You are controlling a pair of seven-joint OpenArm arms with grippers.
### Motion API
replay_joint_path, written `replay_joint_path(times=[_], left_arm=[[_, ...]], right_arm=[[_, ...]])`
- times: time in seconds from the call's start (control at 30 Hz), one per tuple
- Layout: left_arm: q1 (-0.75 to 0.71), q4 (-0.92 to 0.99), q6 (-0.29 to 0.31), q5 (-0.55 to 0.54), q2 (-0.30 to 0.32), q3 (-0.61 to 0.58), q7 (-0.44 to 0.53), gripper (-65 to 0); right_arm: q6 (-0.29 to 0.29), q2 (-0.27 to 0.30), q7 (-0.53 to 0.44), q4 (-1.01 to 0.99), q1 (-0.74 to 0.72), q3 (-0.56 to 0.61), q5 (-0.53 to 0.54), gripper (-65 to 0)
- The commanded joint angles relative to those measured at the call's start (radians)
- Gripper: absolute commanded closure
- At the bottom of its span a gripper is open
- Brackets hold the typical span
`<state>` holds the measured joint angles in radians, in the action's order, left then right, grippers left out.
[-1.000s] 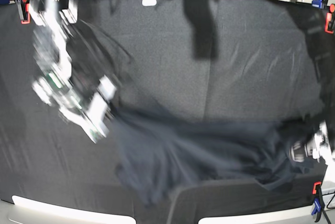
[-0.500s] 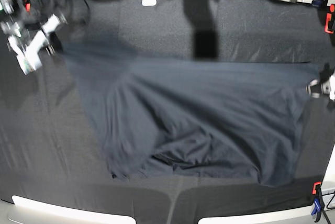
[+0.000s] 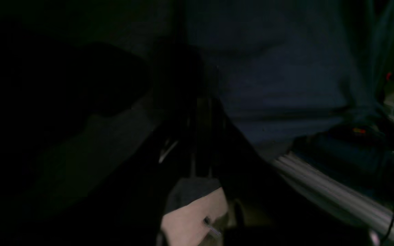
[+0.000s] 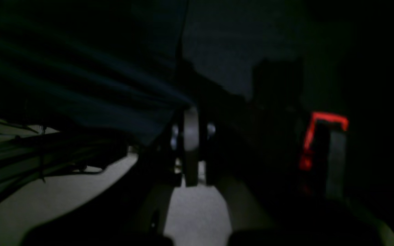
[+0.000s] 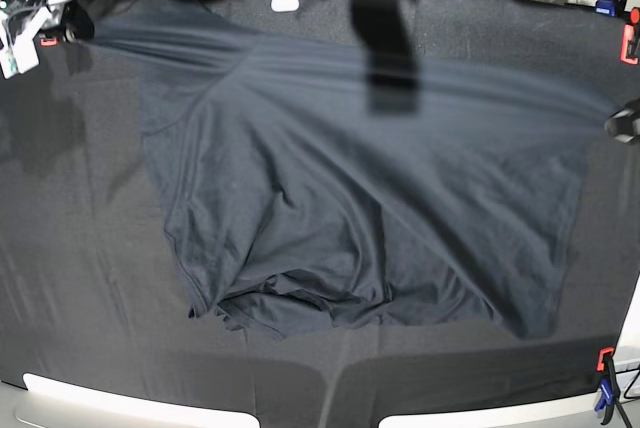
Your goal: Layout the t-shirt on the table in an organized manner, then fold the t-shirt properly
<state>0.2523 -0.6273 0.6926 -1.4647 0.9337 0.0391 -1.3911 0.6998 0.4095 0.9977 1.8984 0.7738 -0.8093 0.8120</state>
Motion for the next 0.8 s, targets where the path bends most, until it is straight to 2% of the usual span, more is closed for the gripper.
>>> replay_joint_path(times=[0.0, 0.23, 0.37, 0.43, 0.5, 0.57, 0.7, 0.77], left_arm=[[-0.001, -0.010, 0.006, -0.019, 0.037, 0.007, -0.005, 0.0], [-0.052, -0.010, 0.006, -0.019, 0.037, 0.007, -0.005, 0.0], [-0.027, -0.047, 0.006, -0.019, 0.040, 0.007, -0.005, 0.0], [-0.014, -0.085, 0.006, -0.019, 0.046, 0.007, -0.005, -7.9], [0.002, -0.126, 0.006, -0.019, 0.056, 0.007, -0.005, -11.5], [0.018, -0.166, 0.006, -0.019, 0.065, 0.007, -0.005, -11.7], [0.052, -0.213, 0.006, -0.019, 0.054, 0.036, 0.012, -11.7], [0.061, -0.233, 0.006, -0.019, 0.023, 0.082, 0.016, -11.7]], right_arm=[[-0.002, 0.014, 0.008, 0.013, 0.008, -0.013, 0.004, 0.0], [-0.002, 0.015, 0.009, 0.013, 0.007, -0.013, 0.008, 0.0], [-0.002, 0.031, 0.007, 0.013, 0.005, -0.013, 0.087, -18.1], [-0.002, 0.052, 0.003, 0.013, 0.005, -0.013, 0.150, -24.1], [-0.002, 0.082, -0.034, 0.013, 0.003, -0.013, 0.200, -24.8], [-0.002, 0.101, -0.068, 0.013, -0.029, -0.013, 0.190, -24.8], [-0.002, 0.103, -0.079, 0.013, -0.198, -0.006, 0.161, -24.8], [-0.002, 0.103, -0.082, 0.013, -0.310, 0.019, 0.160, -24.8]])
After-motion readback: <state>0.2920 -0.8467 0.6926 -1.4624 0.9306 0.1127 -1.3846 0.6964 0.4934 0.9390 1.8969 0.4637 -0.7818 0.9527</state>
